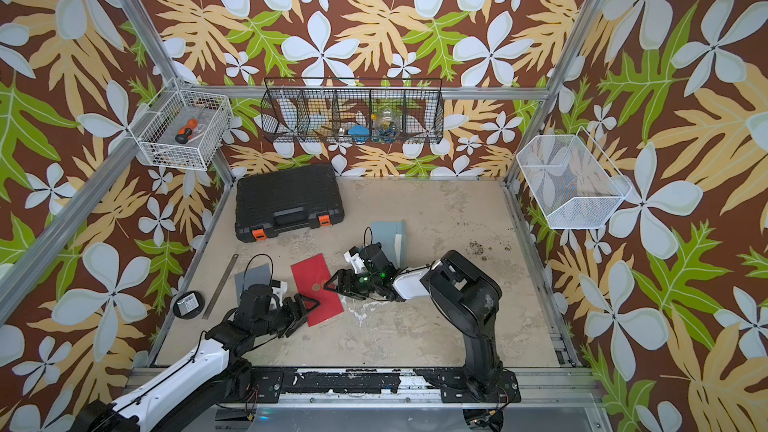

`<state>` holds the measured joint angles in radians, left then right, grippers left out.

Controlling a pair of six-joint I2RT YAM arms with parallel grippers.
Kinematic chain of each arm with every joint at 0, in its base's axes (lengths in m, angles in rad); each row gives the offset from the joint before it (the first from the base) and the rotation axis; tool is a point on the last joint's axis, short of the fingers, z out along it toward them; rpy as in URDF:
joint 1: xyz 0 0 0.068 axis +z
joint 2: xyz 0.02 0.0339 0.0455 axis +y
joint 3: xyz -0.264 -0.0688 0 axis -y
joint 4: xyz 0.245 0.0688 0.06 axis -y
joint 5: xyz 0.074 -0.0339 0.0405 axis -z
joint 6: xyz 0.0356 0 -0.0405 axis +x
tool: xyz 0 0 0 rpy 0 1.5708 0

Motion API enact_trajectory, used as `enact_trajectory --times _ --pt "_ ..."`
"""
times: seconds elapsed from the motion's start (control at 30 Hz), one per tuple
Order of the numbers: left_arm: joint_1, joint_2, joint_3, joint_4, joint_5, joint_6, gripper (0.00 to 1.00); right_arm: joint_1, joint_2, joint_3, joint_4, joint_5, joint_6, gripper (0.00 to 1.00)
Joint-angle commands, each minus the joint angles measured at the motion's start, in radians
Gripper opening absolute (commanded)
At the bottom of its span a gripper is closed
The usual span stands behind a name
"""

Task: Open the envelope
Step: Pick up the envelope from the center of the board.

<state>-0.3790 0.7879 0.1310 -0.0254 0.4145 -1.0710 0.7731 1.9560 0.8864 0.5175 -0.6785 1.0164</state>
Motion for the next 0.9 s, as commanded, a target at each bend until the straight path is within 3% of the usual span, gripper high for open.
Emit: enact_trajectory --times 0.0,0.43,0.87 --pt "-0.001 0.009 -0.011 -0.119 -0.057 0.003 0.79 0.005 0.023 0.004 -0.081 0.016 0.006 0.79" --pt "-0.001 0.036 -0.014 -0.096 -0.059 0.009 0.79 0.008 0.022 -0.007 0.045 -0.055 0.047 0.74" --pt "-0.001 0.045 -0.011 -0.084 -0.060 0.017 0.79 0.008 0.096 0.015 0.139 -0.118 0.061 0.51"
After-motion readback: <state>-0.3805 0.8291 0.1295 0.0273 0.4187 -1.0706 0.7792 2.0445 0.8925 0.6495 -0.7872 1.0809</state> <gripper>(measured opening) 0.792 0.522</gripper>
